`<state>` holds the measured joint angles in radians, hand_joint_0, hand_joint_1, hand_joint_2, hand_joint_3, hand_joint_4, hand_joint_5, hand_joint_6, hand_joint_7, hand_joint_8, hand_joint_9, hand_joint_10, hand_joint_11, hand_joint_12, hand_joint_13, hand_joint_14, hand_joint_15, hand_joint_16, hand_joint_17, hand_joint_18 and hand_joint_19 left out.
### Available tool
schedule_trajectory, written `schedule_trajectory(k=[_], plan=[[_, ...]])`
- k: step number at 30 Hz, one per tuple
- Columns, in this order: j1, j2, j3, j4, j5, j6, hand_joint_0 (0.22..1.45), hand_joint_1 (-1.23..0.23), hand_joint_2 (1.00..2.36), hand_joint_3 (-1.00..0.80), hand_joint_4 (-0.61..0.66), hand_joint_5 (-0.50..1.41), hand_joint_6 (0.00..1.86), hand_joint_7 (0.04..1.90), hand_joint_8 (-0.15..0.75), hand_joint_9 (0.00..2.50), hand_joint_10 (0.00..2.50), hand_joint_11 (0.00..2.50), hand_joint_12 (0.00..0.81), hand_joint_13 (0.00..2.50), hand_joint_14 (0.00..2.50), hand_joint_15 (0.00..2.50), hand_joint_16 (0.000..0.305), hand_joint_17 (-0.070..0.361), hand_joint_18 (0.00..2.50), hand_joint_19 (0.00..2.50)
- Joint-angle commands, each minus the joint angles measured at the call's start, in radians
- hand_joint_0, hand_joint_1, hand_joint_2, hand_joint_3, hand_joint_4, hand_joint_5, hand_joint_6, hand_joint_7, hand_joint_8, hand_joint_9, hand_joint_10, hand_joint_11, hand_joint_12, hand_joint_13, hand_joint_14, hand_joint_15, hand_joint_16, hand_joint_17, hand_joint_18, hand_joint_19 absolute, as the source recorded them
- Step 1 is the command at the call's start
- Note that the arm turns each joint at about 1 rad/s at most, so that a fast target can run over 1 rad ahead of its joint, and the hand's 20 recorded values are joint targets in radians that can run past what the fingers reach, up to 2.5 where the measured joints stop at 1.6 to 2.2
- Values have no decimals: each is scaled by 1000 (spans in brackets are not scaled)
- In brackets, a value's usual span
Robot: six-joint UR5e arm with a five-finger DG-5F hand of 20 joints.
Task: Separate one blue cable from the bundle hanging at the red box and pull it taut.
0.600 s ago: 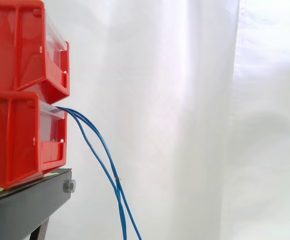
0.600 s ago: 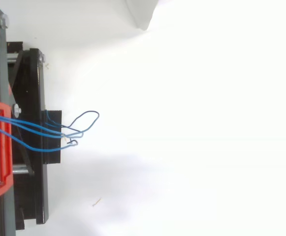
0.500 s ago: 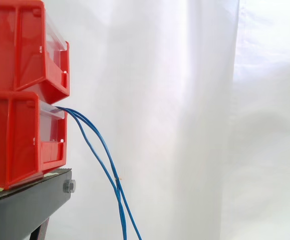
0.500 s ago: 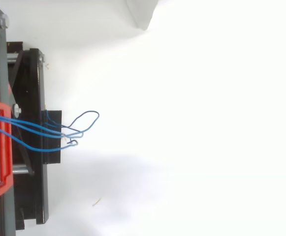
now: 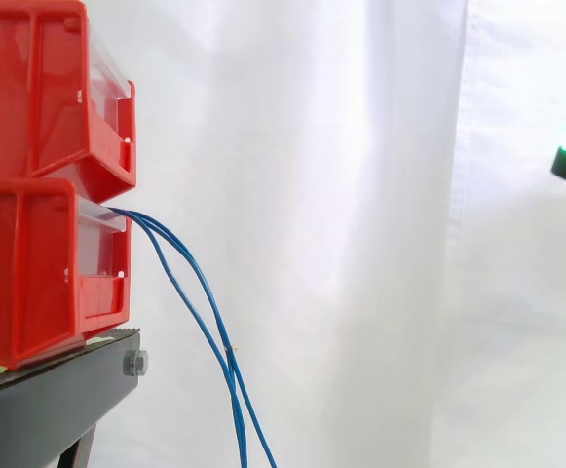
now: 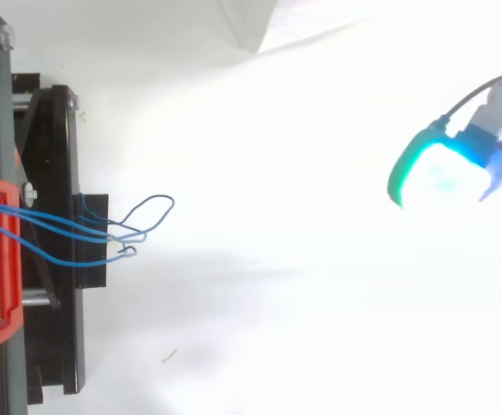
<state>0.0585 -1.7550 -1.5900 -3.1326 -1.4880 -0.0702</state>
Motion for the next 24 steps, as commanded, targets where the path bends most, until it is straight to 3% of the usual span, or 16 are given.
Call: schedule_trajectory(k=[1, 4, 10, 13, 18, 24], plan=[[6, -20, 1, 37, 29, -2, 537, -805, 1000, -500, 213, -218, 501, 677, 307, 646, 7, 268, 353, 685, 9, 256, 41, 92, 656, 466], [9, -47, 1, 69, 54, -2, 540, -819, 1000, -500, 214, -218, 501, 680, 307, 644, 6, 262, 346, 680, 9, 256, 40, 90, 653, 465], [15, -100, 1, 166, 57, -16, 546, -833, 1000, -500, 214, -218, 501, 680, 307, 636, 7, 271, 339, 671, 9, 249, 39, 87, 649, 433], [17, -101, 1, 198, 57, -23, 548, -841, 1000, -500, 214, -218, 502, 683, 307, 623, 7, 283, 335, 660, 9, 245, 37, 84, 636, 411], [24, -130, 1, 244, 95, -114, 561, -868, 1000, -500, 214, -220, 501, 685, 306, 615, 7, 294, 321, 735, 11, 321, 34, 76, 659, 409], [29, -176, 4, 309, 101, -137, 570, -891, 1000, -500, 213, -225, 501, 687, 304, 592, 7, 301, 315, 719, 11, 307, 33, 74, 664, 376]])
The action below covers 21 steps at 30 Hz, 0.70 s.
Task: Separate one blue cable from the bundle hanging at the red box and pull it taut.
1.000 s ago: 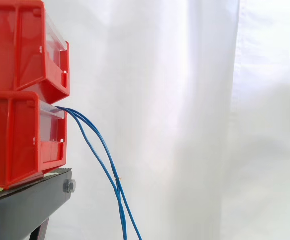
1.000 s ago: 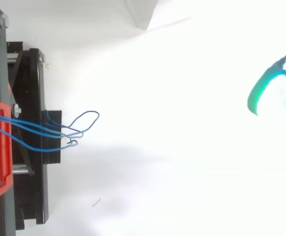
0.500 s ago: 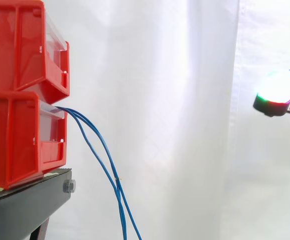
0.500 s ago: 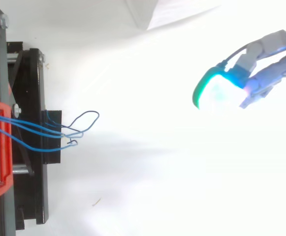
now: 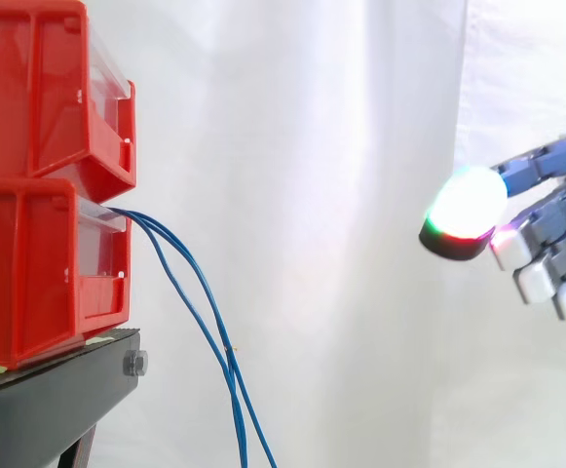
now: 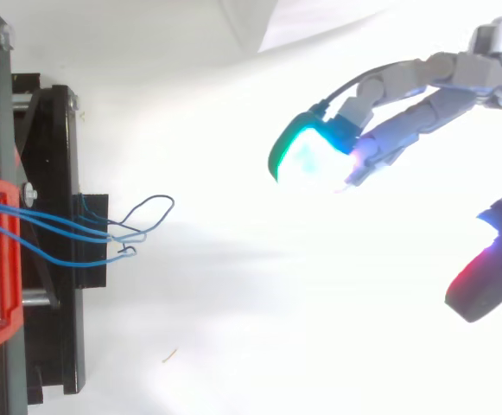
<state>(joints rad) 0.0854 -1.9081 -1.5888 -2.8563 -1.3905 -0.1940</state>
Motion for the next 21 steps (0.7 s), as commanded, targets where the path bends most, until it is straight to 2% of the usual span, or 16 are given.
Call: schedule_trajectory(k=[1, 4, 6, 7, 9, 13, 16, 20, 21], plan=[[2, -42, 12, 38, 7, -19, 570, -891, 1000, -500, 213, -226, 501, 688, 304, 592, 7, 306, 315, 707, 11, 298, 33, 74, 656, 370], [4, -57, 26, 40, 7, -27, 571, -892, 1000, -500, 214, -225, 501, 690, 304, 591, 7, 301, 311, 689, 12, 289, 33, 74, 640, 363], [4, -89, 55, 38, 15, -42, 570, -891, 1000, -500, 215, -225, 501, 689, 303, 591, 7, 302, 311, 683, 10, 284, 33, 73, 628, 364], [4, -89, 55, 38, 15, -42, 567, -887, 1000, -500, 216, -226, 502, 689, 305, 591, 7, 304, 312, 681, 10, 284, 33, 74, 626, 372], [4, -123, 70, 43, 35, -54, 562, -883, 1000, -500, 217, -225, 501, 689, 304, 591, 7, 298, 312, 676, 10, 286, 33, 74, 618, 366], [4, -155, 84, 60, 38, -56, 558, -870, 1000, -500, 217, -225, 501, 686, 305, 592, 7, 298, 312, 668, 10, 281, 33, 74, 607, 366], [4, -187, 112, 69, 38, -54, 551, -856, 1000, -500, 217, -225, 501, 685, 307, 591, 9, 293, 311, 668, 10, 281, 33, 75, 606, 372], [5, -196, 121, 75, 38, -56, 544, -832, 1000, -500, 218, -225, 501, 685, 312, 595, 7, 297, 318, 674, 10, 284, 33, 75, 608, 378], [7, -196, 121, 81, 50, -58, 545, -831, 1000, -500, 219, -225, 501, 685, 312, 595, 7, 297, 317, 674, 10, 288, 33, 75, 608, 376]])
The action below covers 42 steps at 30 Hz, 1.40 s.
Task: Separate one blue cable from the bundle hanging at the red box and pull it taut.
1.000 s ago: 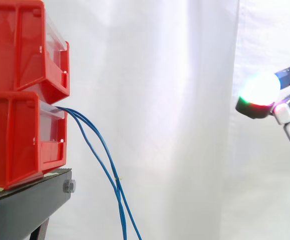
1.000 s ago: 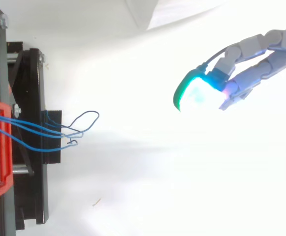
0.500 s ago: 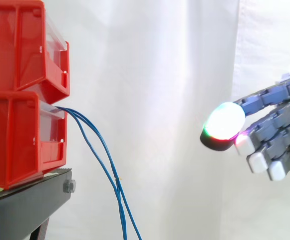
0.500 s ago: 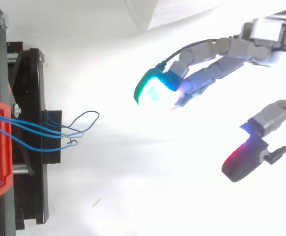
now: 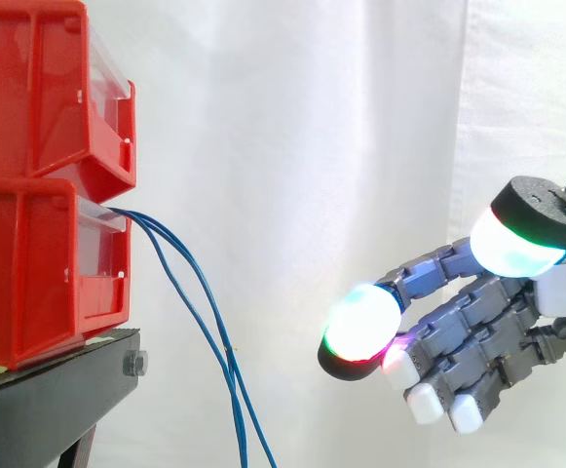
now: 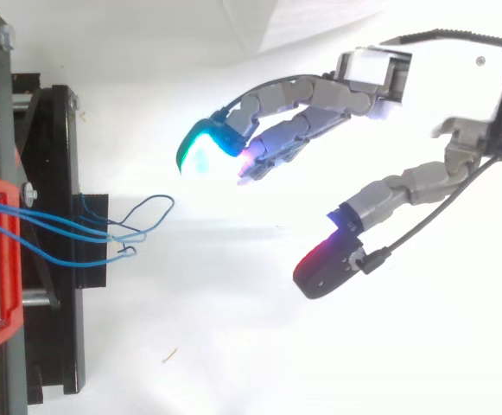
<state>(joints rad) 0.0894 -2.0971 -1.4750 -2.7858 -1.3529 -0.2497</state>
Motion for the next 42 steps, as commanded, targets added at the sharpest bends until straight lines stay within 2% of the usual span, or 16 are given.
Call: schedule_trajectory(k=[1, 5, 13, 19, 20, 21, 22, 23, 24, 28, 29, 33, 39, 42], plan=[[3, -8, 7, 11, 18, -3, 543, -829, 1000, -500, 219, -225, 501, 685, 310, 597, 7, 291, 317, 675, 10, 284, 33, 75, 608, 378], [6, -8, 7, 9, 52, -22, 543, -822, 1000, -500, 220, -225, 501, 685, 315, 603, 7, 296, 316, 678, 10, 289, 33, 75, 606, 376], [9, -9, 7, 17, 78, -48, 540, -813, 1000, -500, 222, -224, 501, 688, 316, 609, 7, 294, 321, 687, 10, 293, 33, 75, 606, 375], [18, -9, 7, 17, 83, -59, 539, -809, 1000, -500, 222, -222, 501, 691, 317, 605, 7, 293, 323, 688, 10, 292, 34, 76, 606, 375], [21, -14, 8, 22, 90, -63, 538, -808, 1000, -500, 222, -222, 501, 688, 316, 605, 7, 296, 323, 688, 10, 289, 34, 76, 607, 375], [26, -43, 15, 23, 100, -62, 539, -807, 1000, -500, 222, -222, 501, 686, 316, 604, 7, 292, 322, 689, 10, 290, 34, 76, 606, 383], [26, -49, 21, 20, 101, -60, 538, -807, 1000, -500, 222, -222, 501, 686, 317, 604, 7, 292, 323, 689, 10, 289, 34, 76, 607, 385], [26, -49, 21, 20, 101, -60, 537, -807, 1000, -500, 222, -222, 501, 688, 317, 603, 7, 292, 323, 689, 10, 289, 34, 77, 609, 383], [24, -78, 39, 26, 97, -49, 537, -806, 1000, -500, 221, -222, 501, 689, 317, 603, 7, 292, 324, 689, 10, 292, 34, 76, 609, 383], [24, -112, 85, 25, 89, -36, 535, -801, 1000, -500, 223, -221, 501, 688, 318, 603, 7, 292, 323, 689, 10, 292, 34, 77, 610, 390], [23, -139, 119, 26, 66, -13, 535, -800, 1000, -500, 223, -221, 501, 688, 318, 602, 7, 303, 323, 689, 10, 292, 34, 77, 610, 392], [24, -146, 137, 45, 44, -11, 535, -800, 1000, -500, 223, -220, 501, 688, 318, 602, 7, 287, 326, 689, 10, 295, 35, 78, 612, 392], [27, -149, 137, 86, 46, -11, 535, -797, 1000, -500, 224, -219, 502, 686, 318, 604, 7, 297, 327, 691, 10, 292, 35, 78, 612, 393], [21, -182, 157, 97, 38, -6, 534, -796, 1000, -500, 224, -218, 502, 686, 320, 603, 7, 291, 327, 694, 11, 296, 35, 78, 611, 400]])
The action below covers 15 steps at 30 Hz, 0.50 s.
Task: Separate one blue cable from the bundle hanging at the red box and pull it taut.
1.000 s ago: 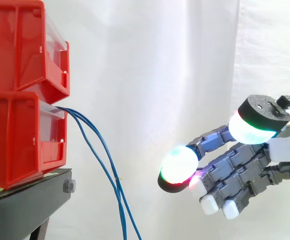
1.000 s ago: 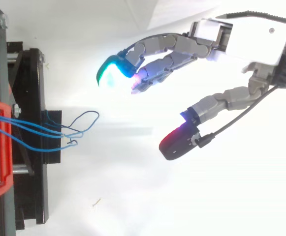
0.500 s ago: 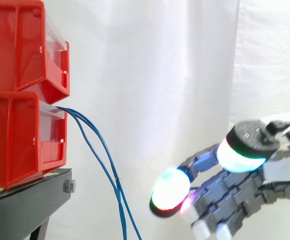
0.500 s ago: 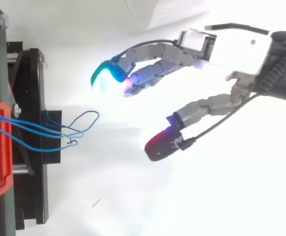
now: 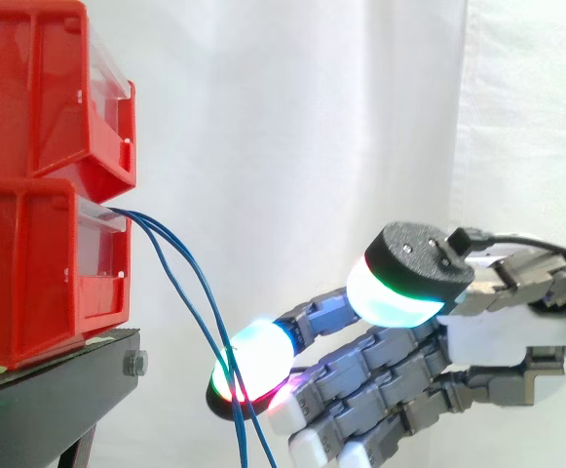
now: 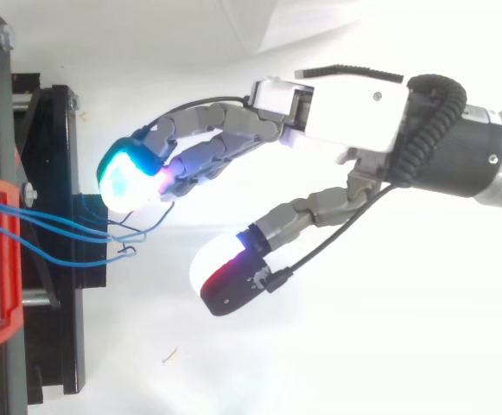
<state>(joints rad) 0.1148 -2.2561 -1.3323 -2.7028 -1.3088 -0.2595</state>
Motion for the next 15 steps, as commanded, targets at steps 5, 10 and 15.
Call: schedule_trajectory(k=[5, 10, 15], plan=[[-6, -59, 67, 0, -40, 62, 534, -793, 1000, -500, 230, -215, 501, 688, 318, 605, 6, 294, 328, 694, 12, 299, 35, 78, 613, 407], [-7, -77, 79, 6, -58, 69, 534, -788, 1000, -500, 241, -206, 501, 688, 319, 609, 10, 291, 328, 698, 11, 305, 35, 79, 615, 407], [-18, -85, 84, 17, -89, 86, 539, -773, 1000, -500, 247, -197, 502, 693, 321, 624, 7, 290, 327, 706, 11, 307, 35, 78, 624, 417]])
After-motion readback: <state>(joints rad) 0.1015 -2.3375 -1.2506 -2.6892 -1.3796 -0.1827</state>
